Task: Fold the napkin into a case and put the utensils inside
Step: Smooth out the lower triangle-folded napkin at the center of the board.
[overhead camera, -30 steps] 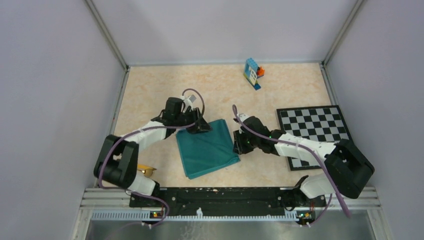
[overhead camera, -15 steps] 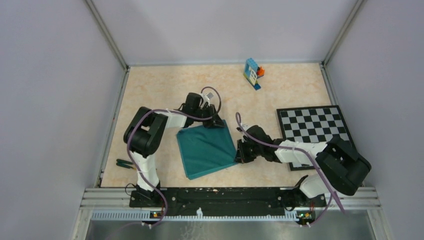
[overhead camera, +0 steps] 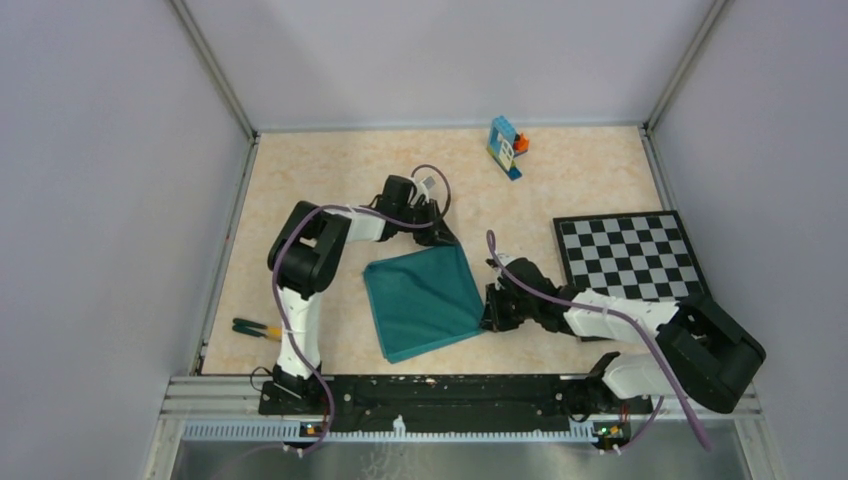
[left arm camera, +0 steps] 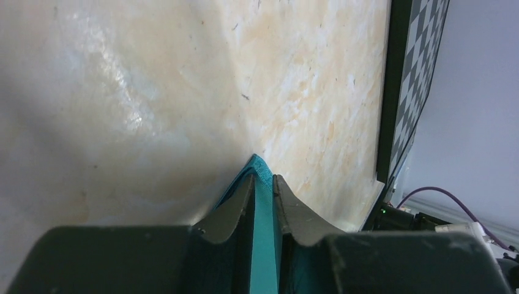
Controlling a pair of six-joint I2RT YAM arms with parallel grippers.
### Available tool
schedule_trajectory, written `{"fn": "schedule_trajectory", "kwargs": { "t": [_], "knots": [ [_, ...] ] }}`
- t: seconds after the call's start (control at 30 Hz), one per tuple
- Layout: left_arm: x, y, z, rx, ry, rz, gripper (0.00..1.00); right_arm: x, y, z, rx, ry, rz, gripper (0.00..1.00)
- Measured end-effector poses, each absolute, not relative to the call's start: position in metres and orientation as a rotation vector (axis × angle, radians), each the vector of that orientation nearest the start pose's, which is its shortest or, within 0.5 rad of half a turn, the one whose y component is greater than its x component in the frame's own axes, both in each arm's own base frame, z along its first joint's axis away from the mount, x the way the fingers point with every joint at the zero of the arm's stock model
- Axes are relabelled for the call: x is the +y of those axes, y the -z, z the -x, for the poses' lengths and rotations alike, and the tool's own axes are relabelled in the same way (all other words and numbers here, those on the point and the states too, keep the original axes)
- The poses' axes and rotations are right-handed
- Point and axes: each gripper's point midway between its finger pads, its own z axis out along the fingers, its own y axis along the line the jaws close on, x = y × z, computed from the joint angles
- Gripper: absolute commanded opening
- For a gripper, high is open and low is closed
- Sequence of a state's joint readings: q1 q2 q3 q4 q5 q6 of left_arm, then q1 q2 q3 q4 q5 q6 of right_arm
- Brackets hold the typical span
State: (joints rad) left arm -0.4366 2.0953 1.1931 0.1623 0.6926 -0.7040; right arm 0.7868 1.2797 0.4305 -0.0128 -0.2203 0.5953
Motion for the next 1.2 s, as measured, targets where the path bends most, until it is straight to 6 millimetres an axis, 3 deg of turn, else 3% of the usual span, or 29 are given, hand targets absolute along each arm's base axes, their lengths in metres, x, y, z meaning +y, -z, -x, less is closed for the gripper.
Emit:
{"fn": "schedule_trajectory", "kwargs": {
  "t": [0.1,0.3,0.4,0.47,0.57,0.67,0.73,0.8,0.97,1.07,1.2],
  "knots": [
    [-0.323,-0.035,-0.376,2.507,1.341,-0.090,0.32,0.239,-0.021,-0.159,2.585,-0.794,0.367,0.09],
    [-0.318,-0.053,-0.376,2.512,1.287,-0.153,0.64,0.232,-0.021,-0.175,2.578,-0.738,0.321,0.08],
    [-0.307,-0.087,-0.374,2.477,1.259,-0.180,0.72,0.226,-0.018,-0.184,2.589,-0.715,0.247,0.07],
    [-0.294,-0.122,-0.372,2.405,1.246,-0.194,0.75,0.223,-0.017,-0.192,2.592,-0.692,0.196,0.06],
    [-0.261,-0.172,-0.360,2.284,1.213,-0.186,0.77,0.216,-0.018,-0.206,2.580,-0.628,0.130,0.06],
    [-0.229,-0.197,-0.343,2.207,1.169,-0.152,0.78,0.204,-0.019,-0.219,2.558,-0.542,0.104,0.09],
    [-0.213,-0.196,-0.328,2.198,1.145,-0.121,0.75,0.200,-0.020,-0.224,2.550,-0.493,0.147,0.12],
    [-0.208,-0.182,-0.312,2.228,1.143,-0.103,0.73,0.201,-0.025,-0.230,2.542,-0.466,0.214,0.18],
    [-0.195,-0.124,-0.281,2.411,1.089,-0.015,0.75,0.222,-0.059,-0.251,2.457,-0.507,0.346,0.28],
    [-0.182,-0.103,-0.273,2.493,0.979,0.024,0.75,0.236,-0.071,-0.252,2.425,-0.599,0.388,0.20],
    [-0.167,-0.091,-0.273,2.528,0.852,0.033,0.67,0.237,-0.061,-0.239,2.456,-0.647,0.393,0.06]
  ]
}}
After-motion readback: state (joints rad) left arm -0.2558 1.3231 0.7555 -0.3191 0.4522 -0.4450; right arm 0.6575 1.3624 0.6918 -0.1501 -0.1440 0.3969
